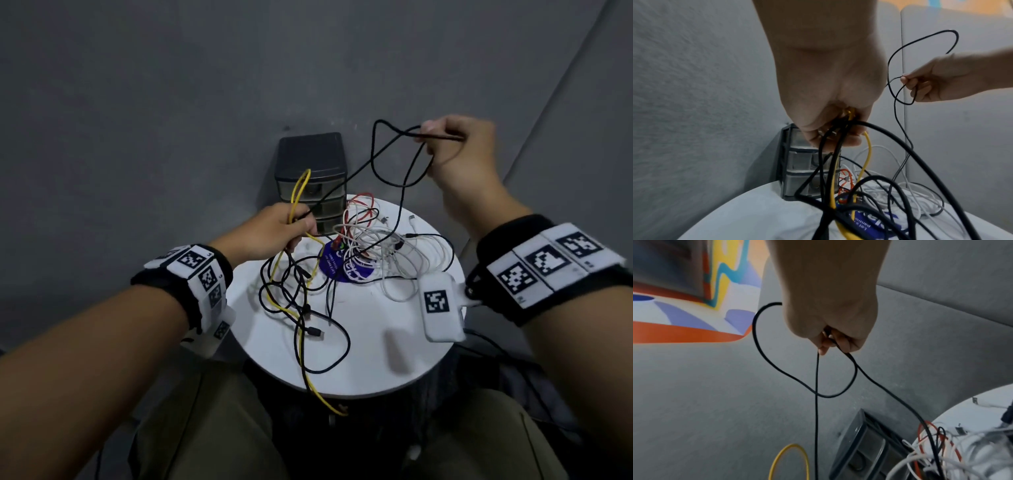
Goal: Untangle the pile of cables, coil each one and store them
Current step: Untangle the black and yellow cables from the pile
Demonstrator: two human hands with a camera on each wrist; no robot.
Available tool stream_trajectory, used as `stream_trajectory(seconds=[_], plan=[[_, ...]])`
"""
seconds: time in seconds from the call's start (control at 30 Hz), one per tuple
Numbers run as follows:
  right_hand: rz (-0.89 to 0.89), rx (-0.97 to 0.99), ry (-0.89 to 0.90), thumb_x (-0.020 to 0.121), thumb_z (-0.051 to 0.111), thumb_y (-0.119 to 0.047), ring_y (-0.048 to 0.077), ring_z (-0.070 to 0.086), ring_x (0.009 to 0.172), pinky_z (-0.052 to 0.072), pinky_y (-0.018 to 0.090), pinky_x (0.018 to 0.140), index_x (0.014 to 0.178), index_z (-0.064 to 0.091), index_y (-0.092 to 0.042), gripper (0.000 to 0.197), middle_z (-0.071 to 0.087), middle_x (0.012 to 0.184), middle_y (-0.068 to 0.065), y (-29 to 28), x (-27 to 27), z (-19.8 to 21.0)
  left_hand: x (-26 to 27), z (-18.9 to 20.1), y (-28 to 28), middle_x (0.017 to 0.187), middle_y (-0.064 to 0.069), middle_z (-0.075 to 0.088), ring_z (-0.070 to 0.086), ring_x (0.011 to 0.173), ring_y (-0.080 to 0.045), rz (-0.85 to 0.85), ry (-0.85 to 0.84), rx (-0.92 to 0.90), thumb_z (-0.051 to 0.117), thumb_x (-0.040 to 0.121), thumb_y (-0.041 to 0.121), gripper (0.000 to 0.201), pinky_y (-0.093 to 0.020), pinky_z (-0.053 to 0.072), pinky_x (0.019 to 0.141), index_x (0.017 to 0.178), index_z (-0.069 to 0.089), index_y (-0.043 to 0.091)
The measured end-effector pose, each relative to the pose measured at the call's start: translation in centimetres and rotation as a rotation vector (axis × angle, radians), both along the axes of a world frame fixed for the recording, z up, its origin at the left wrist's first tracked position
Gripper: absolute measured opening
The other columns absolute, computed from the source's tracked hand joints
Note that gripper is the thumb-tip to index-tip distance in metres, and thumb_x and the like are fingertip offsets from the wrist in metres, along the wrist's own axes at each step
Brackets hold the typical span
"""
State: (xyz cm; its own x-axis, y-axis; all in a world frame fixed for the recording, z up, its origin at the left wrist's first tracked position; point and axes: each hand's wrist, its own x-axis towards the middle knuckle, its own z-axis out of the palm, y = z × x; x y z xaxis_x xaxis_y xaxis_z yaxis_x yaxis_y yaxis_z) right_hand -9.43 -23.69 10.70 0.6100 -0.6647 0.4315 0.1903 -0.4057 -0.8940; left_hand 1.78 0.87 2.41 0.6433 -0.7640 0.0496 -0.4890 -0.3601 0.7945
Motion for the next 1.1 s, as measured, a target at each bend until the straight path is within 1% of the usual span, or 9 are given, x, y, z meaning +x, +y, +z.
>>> stream_trajectory(seconds=[0.07,0.23,0.43,0.5,0.63,0.73,0.83,0.93,1.1], plan=[[-0.047,-0.019,-0.038,0.091,0.057,-0.029,-0.008,0.052,0.059,0.041,0.019,0.063,0.066,0.064,-0.025,0.026,0.062,0.065,-0.018,0.1,0.1,-0.2,-0.2,0.4,-0.3,0.061,0.000,0.051,0.048,0.059,-0.015,-0.019,-0.016,0.000,0.050,0.106,0.022,0.024,-0.027,0.047,0.060,0.095,0.064,0.007],[-0.165,-0.002,-0.071,0.091,0.057,-0.030,0.000,0.054,0.065,0.044,0.021,0.065,0.069,0.064,-0.024,0.024,0.063,0.069,-0.012,-0.6,0.1,-1.2,-0.4,0.5,-0.6,0.071,0.004,0.051,0.049,0.062,-0.008,-0.036,-0.032,-0.006,0.048,0.107,0.020,0.017,-0.022,0.045,0.058,0.102,0.062,0.010],[-0.137,0.424,-0.085,0.093,0.052,-0.006,0.006,0.037,0.048,0.026,0.023,0.046,0.073,0.059,-0.021,0.026,0.051,0.065,-0.004,-1.4,0.0,-0.6,0.5,0.0,0.2,0.082,0.001,0.058,0.056,0.060,-0.004,0.015,0.004,0.098,0.051,0.104,0.005,0.017,-0.021,0.049,0.057,0.120,0.056,0.008],[-0.120,0.422,-0.151,0.094,0.052,-0.005,0.006,0.041,0.051,0.029,0.023,0.047,0.073,0.058,-0.021,0.027,0.054,0.069,-0.003,-1.6,-0.1,0.0,0.5,-0.1,0.5,0.080,-0.003,0.058,0.056,0.053,0.001,0.032,-0.007,0.135,0.051,0.104,0.004,0.016,-0.016,0.046,0.053,0.117,0.059,0.007],[-0.044,0.255,-0.221,0.096,0.048,-0.009,0.003,0.052,0.063,0.038,0.019,0.061,0.072,0.056,-0.023,0.029,0.064,0.082,-0.001,-2.0,0.2,-1.0,0.5,-0.1,0.5,0.082,-0.006,0.060,0.057,0.053,0.002,0.047,-0.017,0.141,0.051,0.104,0.006,0.015,-0.014,0.046,0.053,0.115,0.061,0.010],[-0.052,0.086,-0.057,0.094,0.054,-0.025,0.005,0.055,0.066,0.041,0.022,0.063,0.073,0.062,-0.024,0.022,0.066,0.078,-0.006,-2.3,0.1,-3.5,0.8,-0.2,0.5,0.081,-0.006,0.064,0.059,0.058,-0.007,0.032,-0.030,0.150,0.051,0.104,0.009,0.017,-0.020,0.049,0.059,0.115,0.058,0.020],[0.058,-0.036,0.254,0.095,0.052,-0.001,0.013,0.057,0.069,0.043,0.025,0.063,0.075,0.063,-0.019,0.029,0.062,0.073,-0.003,-2.3,-0.2,-7.0,0.9,-0.3,0.6,0.078,-0.003,0.063,0.059,0.059,-0.012,0.031,-0.021,0.132,0.050,0.104,0.009,0.020,-0.028,0.050,0.064,0.115,0.055,0.026],[0.237,-0.305,0.628,0.092,0.055,0.006,0.019,0.056,0.079,0.046,0.030,0.075,0.095,0.072,-0.018,0.029,0.063,0.085,-0.001,-1.3,-1.3,-10.2,1.0,-0.4,0.7,0.077,-0.004,0.061,0.057,0.059,-0.015,0.024,-0.004,0.103,0.049,0.103,0.007,0.024,-0.032,0.049,0.064,0.114,0.052,0.028],[0.352,-0.454,0.797,0.085,0.050,0.006,0.032,0.063,0.096,0.048,0.035,0.081,0.104,0.071,-0.013,0.033,0.072,0.099,0.009,0.7,-2.6,-10.8,0.8,-0.2,1.0,0.082,-0.007,0.062,0.056,0.063,-0.013,0.018,-0.005,0.084,0.049,0.104,0.009,0.023,-0.026,0.049,0.062,0.113,0.052,0.030]])
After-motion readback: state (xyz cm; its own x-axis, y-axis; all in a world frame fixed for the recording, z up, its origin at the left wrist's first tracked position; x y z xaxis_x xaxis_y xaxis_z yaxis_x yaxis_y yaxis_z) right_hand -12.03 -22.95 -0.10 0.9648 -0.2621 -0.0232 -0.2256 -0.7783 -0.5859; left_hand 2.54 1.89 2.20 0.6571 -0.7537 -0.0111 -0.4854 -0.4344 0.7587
